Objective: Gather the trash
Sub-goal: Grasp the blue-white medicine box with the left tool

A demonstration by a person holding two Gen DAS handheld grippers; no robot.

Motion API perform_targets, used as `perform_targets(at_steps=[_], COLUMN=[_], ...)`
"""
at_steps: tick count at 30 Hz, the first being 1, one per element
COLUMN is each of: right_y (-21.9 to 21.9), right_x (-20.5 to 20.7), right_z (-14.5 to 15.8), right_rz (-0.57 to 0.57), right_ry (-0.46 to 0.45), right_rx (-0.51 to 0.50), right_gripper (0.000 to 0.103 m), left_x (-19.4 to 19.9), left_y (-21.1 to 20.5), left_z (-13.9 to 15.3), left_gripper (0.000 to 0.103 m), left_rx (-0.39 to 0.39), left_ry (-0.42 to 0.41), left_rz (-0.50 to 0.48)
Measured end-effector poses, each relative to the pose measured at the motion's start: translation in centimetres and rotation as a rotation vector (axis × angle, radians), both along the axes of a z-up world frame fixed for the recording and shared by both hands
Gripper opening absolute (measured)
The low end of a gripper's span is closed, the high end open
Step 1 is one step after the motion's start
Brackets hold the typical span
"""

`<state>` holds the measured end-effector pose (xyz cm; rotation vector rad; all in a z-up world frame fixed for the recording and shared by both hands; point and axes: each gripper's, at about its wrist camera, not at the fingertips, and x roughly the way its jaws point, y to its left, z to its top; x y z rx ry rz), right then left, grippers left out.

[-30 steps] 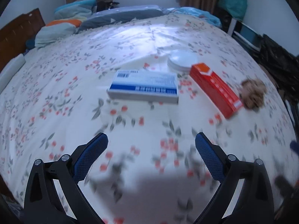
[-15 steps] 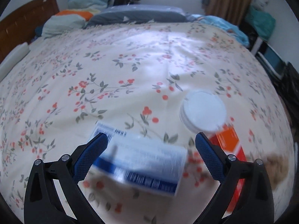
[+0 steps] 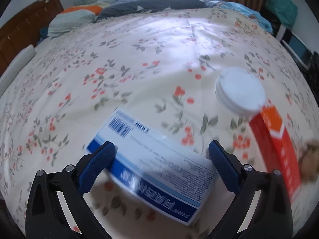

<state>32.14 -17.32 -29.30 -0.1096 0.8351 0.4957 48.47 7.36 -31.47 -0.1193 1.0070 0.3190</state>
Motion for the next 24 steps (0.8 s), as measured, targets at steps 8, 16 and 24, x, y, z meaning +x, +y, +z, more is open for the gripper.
perform_targets(at_steps=[8,16,24], right_y=[0.6,1.1,2.5], right_x=[-1.7,-1.7,0.2], right_z=[0.0,0.2,0.6], right_rz=[0.007,0.008,0.019], right_ry=[0.011,0.01,-0.005], right_rx=[-0.002,-0.001,-0.003], right_gripper=[0.098,0.098,0.098], left_x=[-4.9,-6.8,-7.3], left_y=[1.3,3.8,5.3], left_z=[-0.1,-0.6,-0.6], left_gripper=[0.097,0.098,0.098], left_rx=[-0.003,-0.071,-0.046], left_ry=[0.014,0.006,0.004], left_rz=[-0.049,-0.023,-0.005])
